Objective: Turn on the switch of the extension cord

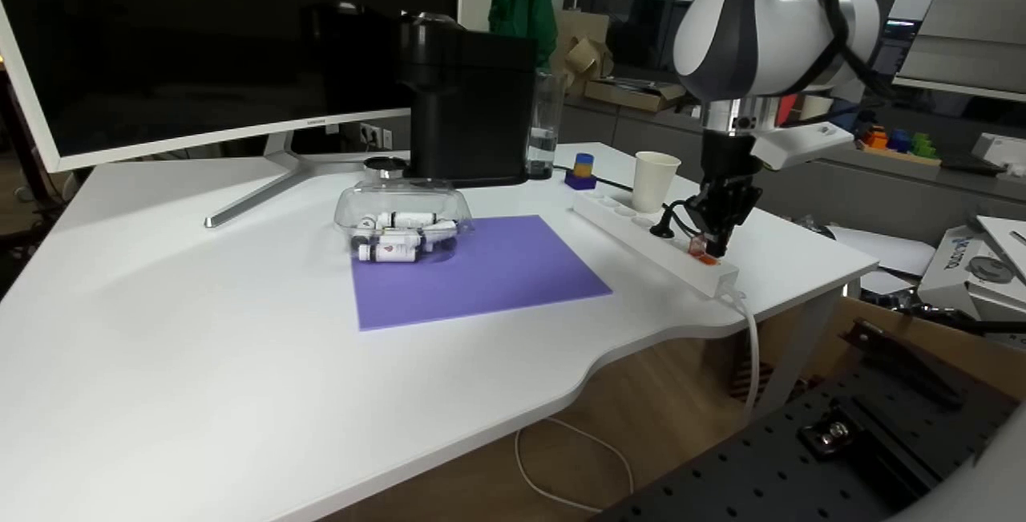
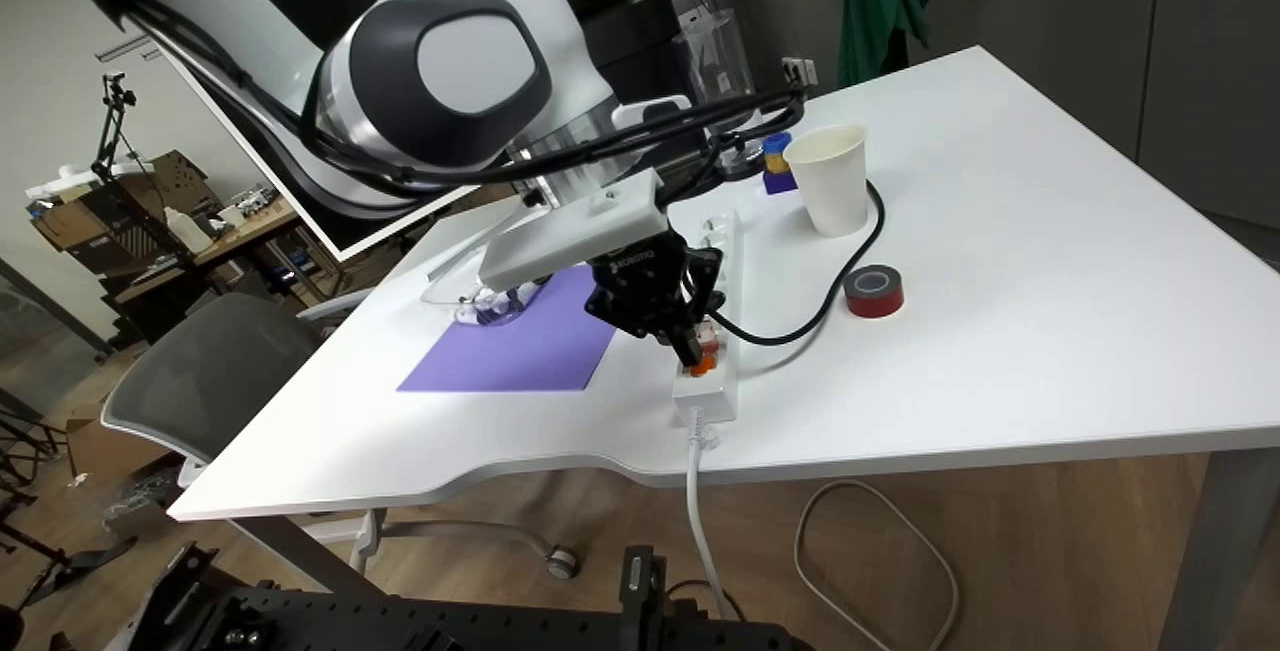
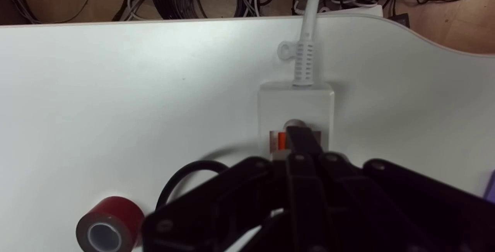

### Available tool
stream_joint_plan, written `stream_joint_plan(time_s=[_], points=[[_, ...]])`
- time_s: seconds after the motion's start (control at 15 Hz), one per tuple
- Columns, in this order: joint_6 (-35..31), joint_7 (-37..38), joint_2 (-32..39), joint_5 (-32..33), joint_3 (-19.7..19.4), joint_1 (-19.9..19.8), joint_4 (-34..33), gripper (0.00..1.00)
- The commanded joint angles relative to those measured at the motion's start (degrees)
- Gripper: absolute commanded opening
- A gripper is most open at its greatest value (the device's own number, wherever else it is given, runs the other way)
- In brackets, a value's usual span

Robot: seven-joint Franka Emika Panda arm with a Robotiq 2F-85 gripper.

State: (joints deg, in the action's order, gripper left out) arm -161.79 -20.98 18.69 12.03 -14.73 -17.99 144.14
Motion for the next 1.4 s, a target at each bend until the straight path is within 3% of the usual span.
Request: stream_joint_plan(time_s=[0.0,1.0,1.33], points=[[-0.4,1.1,1.8,-0.2,0.2,-0.1,-1.3,0.0],[0.2,0.0,5.0,0.6,1.2,-0.2,-4.7,0.0],[4.4,-3.2,6.8,-3.1,3.3,-4.1,-6.7,0.0]])
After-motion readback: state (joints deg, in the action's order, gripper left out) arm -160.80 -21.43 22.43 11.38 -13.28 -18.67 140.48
